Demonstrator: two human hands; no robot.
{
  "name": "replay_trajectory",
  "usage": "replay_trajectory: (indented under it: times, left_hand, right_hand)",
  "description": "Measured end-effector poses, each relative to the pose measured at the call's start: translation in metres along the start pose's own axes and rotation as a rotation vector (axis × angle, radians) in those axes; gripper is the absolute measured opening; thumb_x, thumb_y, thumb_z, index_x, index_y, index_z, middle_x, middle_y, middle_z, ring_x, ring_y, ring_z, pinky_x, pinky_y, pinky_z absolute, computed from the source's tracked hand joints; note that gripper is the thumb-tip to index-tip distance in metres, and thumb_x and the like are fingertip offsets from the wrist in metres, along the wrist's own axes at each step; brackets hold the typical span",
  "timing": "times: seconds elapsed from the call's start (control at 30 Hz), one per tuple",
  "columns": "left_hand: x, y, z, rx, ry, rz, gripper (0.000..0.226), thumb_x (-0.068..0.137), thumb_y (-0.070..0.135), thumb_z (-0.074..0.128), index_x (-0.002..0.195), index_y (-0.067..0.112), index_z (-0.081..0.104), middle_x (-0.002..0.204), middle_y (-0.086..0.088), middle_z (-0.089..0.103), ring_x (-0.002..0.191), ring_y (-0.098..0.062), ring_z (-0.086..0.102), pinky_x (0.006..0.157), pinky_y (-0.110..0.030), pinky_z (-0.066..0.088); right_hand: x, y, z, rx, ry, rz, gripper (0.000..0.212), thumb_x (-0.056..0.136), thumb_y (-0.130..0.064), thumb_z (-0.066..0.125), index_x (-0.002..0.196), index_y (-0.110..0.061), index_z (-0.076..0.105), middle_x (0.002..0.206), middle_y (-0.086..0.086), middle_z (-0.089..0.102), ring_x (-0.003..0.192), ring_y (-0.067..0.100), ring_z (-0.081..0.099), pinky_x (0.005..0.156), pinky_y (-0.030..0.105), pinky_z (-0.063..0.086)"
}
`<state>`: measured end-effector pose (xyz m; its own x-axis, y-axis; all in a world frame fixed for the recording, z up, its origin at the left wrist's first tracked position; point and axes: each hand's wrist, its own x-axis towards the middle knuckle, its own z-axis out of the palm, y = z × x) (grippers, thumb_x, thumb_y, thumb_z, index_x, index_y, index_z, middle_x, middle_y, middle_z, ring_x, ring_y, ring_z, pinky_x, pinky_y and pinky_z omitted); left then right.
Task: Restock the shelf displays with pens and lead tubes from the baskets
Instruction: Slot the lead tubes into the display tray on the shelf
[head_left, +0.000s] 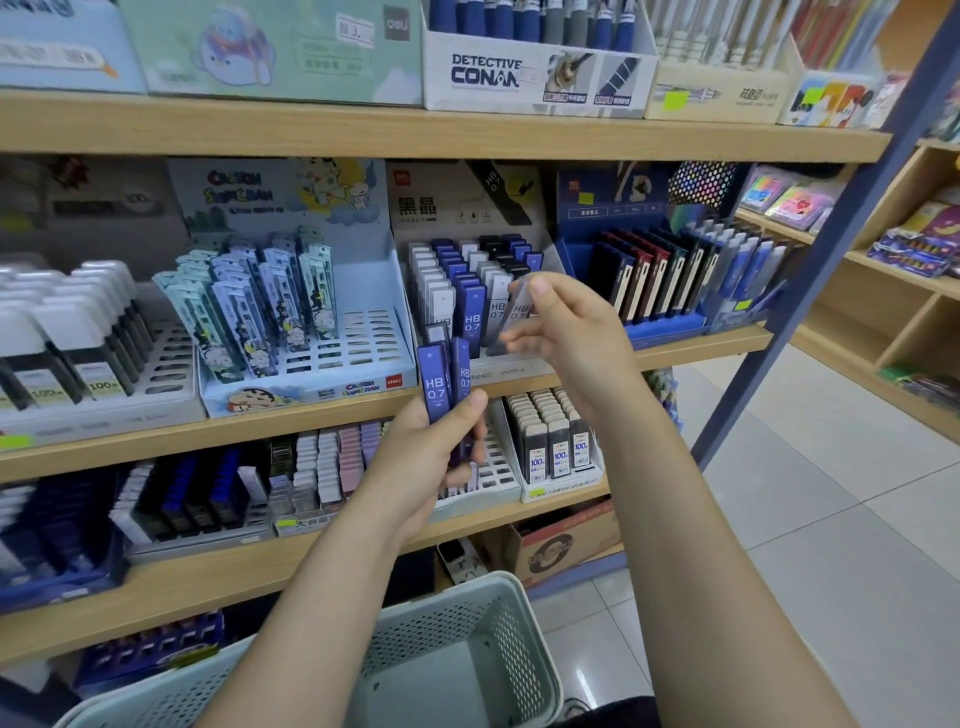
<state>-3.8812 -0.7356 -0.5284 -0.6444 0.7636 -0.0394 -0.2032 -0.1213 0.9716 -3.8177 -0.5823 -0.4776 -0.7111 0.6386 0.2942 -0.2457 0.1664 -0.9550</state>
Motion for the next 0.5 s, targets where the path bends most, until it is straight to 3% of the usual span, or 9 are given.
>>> replay_trajectory:
  times: [0.1, 0.23, 0.37, 0.5]
  left_hand:
    - [0.001, 0.0, 0.0, -0.018, 0.003, 0.005, 0.012, 0.1, 0.019, 0.059, 0.092, 0.01, 0.054, 0.073, -0.004, 0.056, 0.056, -0.013, 0.052, 0.043, -0.021, 0.026]
    - [0.003, 0.001, -0.002, -0.022, 0.01, 0.0, 0.012, 0.1, 0.018, 0.058, 0.092, 0.01, 0.054, 0.072, -0.005, 0.056, 0.056, -0.013, 0.052, 0.042, -0.02, 0.027]
    - [0.002, 0.003, -0.001, -0.028, -0.006, 0.004, 0.008, 0.101, 0.016, 0.056, 0.103, 0.009, 0.055, 0.077, -0.006, 0.058, 0.06, -0.014, 0.057, 0.043, -0.02, 0.032]
    - [-0.001, 0.007, 0.002, -0.03, -0.025, 0.03, 0.017, 0.1, 0.016, 0.058, 0.112, 0.004, 0.058, 0.077, -0.006, 0.063, 0.062, -0.014, 0.06, 0.043, -0.02, 0.037]
  right_hand:
    - [0.005, 0.003, 0.006, -0.046, 0.024, 0.005, 0.021, 0.101, -0.024, 0.058, 0.114, -0.013, 0.07, 0.094, 0.003, 0.071, 0.072, 0.018, 0.066, 0.07, 0.032, 0.054]
    - [0.008, 0.002, 0.009, 0.032, 0.092, -0.034, 0.014, 0.097, -0.016, 0.064, 0.104, -0.021, 0.075, 0.09, 0.0, 0.07, 0.065, 0.016, 0.061, 0.072, 0.037, 0.052]
    - [0.012, 0.005, 0.011, 0.021, 0.142, -0.039, 0.016, 0.095, -0.01, 0.066, 0.099, -0.02, 0.077, 0.086, 0.0, 0.07, 0.063, 0.011, 0.059, 0.067, 0.029, 0.051]
    - [0.01, 0.006, 0.015, -0.031, 0.193, -0.058, 0.018, 0.095, -0.006, 0.065, 0.103, -0.016, 0.077, 0.082, -0.001, 0.07, 0.059, 0.007, 0.058, 0.059, 0.021, 0.049]
